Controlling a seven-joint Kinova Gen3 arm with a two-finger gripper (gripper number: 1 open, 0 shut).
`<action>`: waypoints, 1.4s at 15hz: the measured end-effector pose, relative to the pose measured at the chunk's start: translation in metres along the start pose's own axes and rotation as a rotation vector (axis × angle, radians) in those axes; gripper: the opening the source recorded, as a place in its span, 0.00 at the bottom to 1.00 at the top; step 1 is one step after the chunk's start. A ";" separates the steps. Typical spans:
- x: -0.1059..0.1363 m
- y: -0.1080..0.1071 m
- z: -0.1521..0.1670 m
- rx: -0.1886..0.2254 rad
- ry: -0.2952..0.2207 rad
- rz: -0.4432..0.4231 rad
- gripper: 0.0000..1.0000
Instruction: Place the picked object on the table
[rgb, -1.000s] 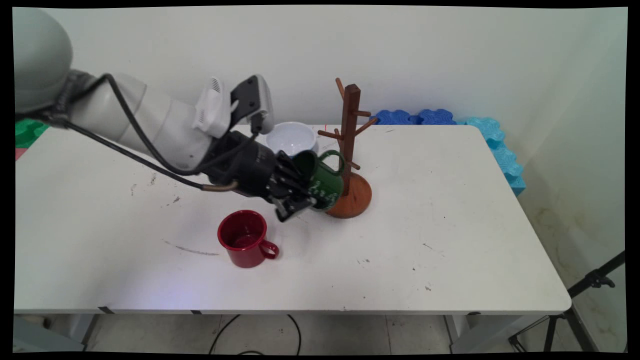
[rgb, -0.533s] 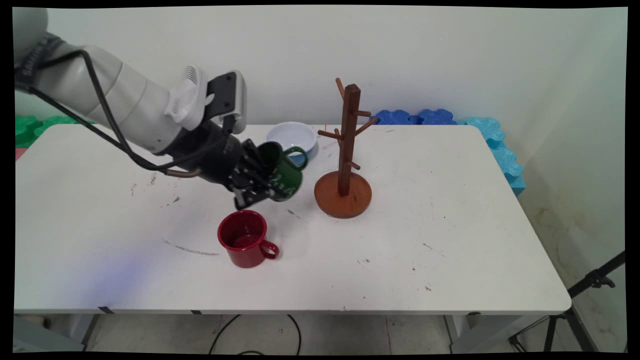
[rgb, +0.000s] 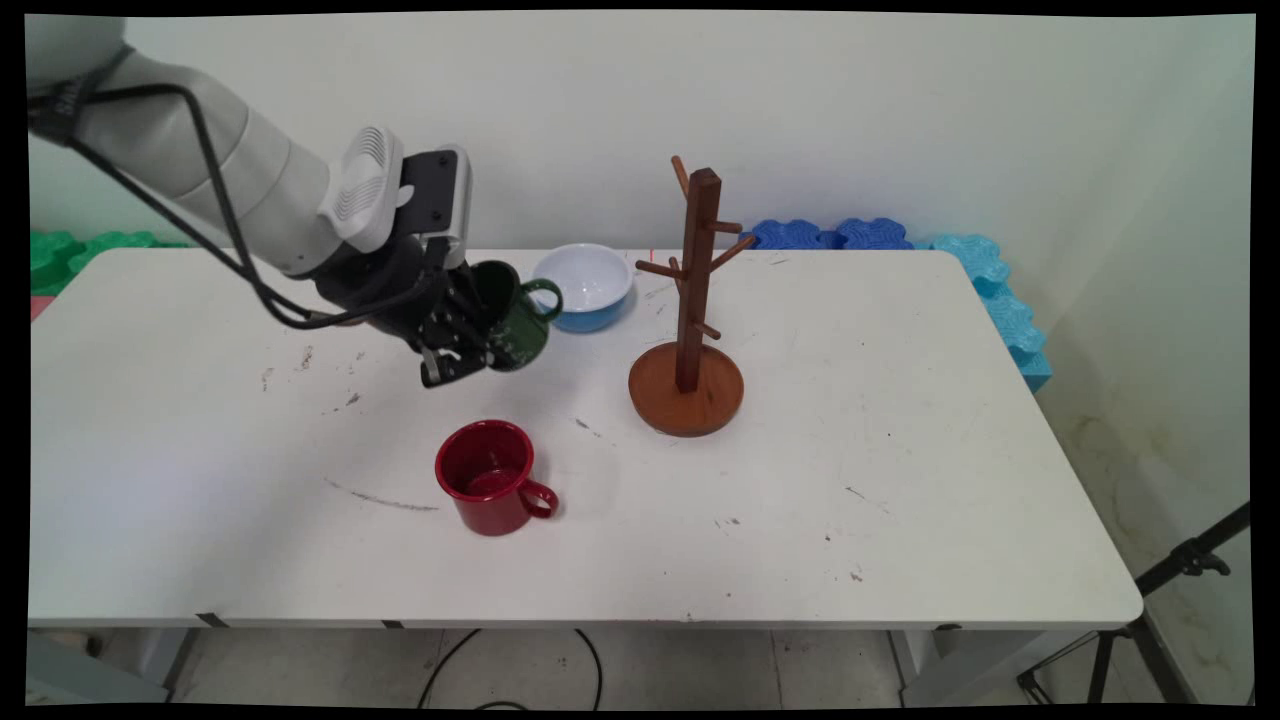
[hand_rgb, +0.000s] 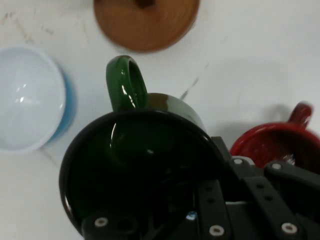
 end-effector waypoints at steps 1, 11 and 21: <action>-0.001 -0.005 0.004 0.008 -0.017 0.007 0.00; 0.003 -0.049 0.062 0.011 -0.164 -0.035 0.00; 0.015 -0.073 0.123 -0.065 -0.223 -0.095 0.00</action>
